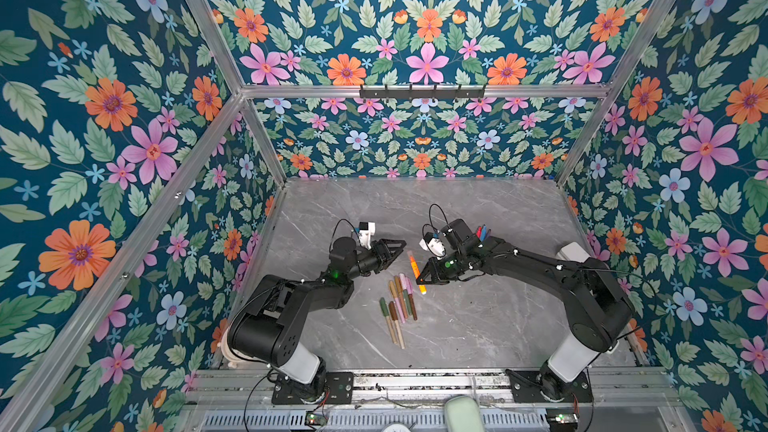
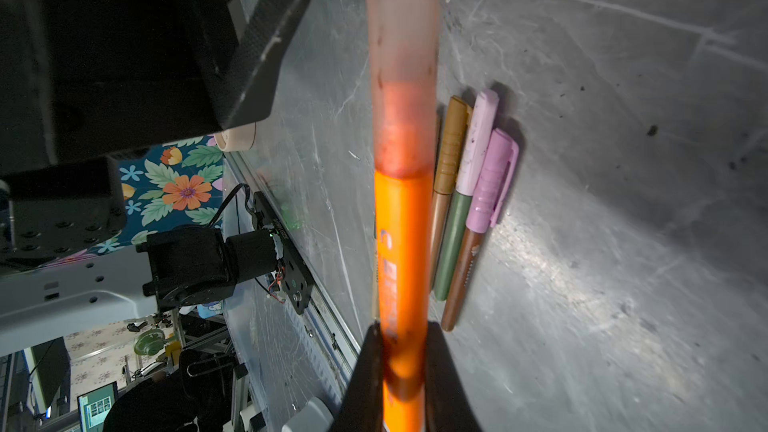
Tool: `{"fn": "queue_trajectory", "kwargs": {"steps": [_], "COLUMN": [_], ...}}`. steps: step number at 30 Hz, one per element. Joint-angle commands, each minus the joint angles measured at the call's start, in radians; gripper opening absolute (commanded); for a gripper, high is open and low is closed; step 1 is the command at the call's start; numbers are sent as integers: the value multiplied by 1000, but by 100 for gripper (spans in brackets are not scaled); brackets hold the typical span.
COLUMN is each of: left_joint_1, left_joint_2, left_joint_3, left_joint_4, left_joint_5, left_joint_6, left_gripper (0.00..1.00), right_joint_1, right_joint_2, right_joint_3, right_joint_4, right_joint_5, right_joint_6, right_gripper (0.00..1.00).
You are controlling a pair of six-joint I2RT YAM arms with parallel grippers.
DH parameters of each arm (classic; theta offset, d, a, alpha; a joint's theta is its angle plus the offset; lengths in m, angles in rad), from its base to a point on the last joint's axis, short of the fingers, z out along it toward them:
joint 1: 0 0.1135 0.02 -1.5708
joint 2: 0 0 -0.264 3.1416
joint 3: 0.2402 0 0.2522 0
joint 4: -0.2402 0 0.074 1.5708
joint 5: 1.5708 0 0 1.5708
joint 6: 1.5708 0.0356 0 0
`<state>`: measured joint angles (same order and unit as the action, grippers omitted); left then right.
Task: Open the pen caps
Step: 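Lift the orange highlighter toward the left gripper while the left gripper approaches its cap, then close the left gripper on the orange highlighter's translucent cap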
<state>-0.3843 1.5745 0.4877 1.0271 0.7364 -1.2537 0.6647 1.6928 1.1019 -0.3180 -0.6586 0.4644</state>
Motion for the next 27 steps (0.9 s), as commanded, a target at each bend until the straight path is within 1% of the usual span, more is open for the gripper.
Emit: {"fn": "queue_trajectory", "kwargs": {"steps": [1, 13, 14, 18, 24, 27], "left_joint_1": [-4, -41, -46, -61, -71, -74], "left_joint_2": [11, 58, 64, 83, 106, 105], "left_joint_3": [-2, 6, 8, 12, 20, 22], "left_joint_4": [79, 92, 98, 99, 123, 123], "left_joint_5": [18, 37, 38, 31, 38, 35], "left_joint_6": [-19, -23, -27, -29, -42, -42], "left_gripper": [44, 42, 42, 41, 35, 28], "right_joint_1": [3, 18, 19, 20, 20, 21], "right_joint_2": [-15, -26, -56, -77, -83, -84], "right_joint_3": [6, 7, 7, 6, 1, -5], "right_joint_4": [-7, -10, -10, -22, -24, -22], "right_joint_5": [-6, 31, 33, 57, 65, 71], "right_joint_6": [-17, -17, -17, -23, -26, -29], "right_gripper": [3, 3, 3, 3, 3, 3]}}
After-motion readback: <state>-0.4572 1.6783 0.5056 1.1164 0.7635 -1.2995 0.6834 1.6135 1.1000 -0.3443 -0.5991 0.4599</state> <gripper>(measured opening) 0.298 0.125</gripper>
